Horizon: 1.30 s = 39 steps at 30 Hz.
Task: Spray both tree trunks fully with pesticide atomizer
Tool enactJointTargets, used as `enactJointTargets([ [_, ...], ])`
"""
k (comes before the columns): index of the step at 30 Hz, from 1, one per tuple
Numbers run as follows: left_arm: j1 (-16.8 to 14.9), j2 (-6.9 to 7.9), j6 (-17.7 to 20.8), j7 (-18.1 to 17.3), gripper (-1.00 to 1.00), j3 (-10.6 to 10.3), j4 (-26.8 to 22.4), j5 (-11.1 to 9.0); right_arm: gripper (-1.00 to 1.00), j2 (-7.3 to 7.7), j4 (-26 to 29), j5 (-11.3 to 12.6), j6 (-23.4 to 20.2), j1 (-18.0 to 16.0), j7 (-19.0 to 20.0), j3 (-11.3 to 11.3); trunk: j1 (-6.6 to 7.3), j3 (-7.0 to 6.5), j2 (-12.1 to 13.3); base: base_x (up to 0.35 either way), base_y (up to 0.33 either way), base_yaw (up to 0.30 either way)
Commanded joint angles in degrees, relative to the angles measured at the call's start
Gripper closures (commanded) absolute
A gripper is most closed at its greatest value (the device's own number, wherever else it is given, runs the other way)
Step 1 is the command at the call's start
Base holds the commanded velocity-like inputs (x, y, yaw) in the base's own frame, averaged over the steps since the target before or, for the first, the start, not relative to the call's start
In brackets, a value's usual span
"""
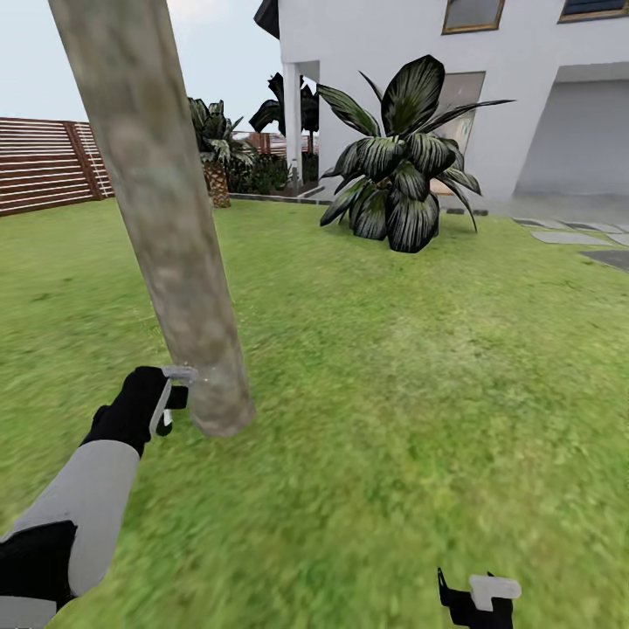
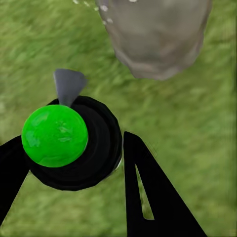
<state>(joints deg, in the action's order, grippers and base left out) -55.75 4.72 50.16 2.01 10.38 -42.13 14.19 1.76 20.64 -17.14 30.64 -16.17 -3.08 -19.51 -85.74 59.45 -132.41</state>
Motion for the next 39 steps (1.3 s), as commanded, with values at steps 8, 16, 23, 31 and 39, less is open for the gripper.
enactJointTargets([
  [8, 0.5, 0.17, 0.2, 0.0, 1.00, -1.1, -0.2, -0.1, -1.00, 0.00, 0.0, 0.0, 0.0, 0.0, 0.0, 0.0, 0.00, 0.00, 0.0, 0.256, 0.115, 0.027],
  [16, 0.6, 1.14, -0.2, -0.1, 1.00, -0.8, -0.2, -0.4, -1.00, 0.00, 0.0, 0.0, 0.0, 0.0, 0.0, 0.0, 0.00, 0.00, 0.0, 0.182, 0.176, 0.262],
  [23, 0.5, 6.50, -0.5, -11.4, 1.00, -3.6, -0.1, 0.6, -1.00, 0.00, 0.0, 0.0, 0.0, 0.0, 0.0, 0.0, 0.00, 0.00, 0.0, 0.004, 0.004, 0.238],
  [31, 0.3, 3.69, -0.2, -12.6, 1.00, -12.7, -0.2, 0.2, -1.00, 0.00, 0.0, 0.0, 0.0, 0.0, 0.0, 0.0, 0.00, 0.00, 0.0, 0.000, 0.000, 0.012],
  [39, -0.2, 3.55, -0.2, -12.4, 1.00, -10.0, -2.1, 0.3, -1.00, 0.00, 0.0, 0.0, 0.0, 0.0, 0.0, 0.0, 0.00, 0.00, 0.0, 0.047, -0.217, 0.000],
])
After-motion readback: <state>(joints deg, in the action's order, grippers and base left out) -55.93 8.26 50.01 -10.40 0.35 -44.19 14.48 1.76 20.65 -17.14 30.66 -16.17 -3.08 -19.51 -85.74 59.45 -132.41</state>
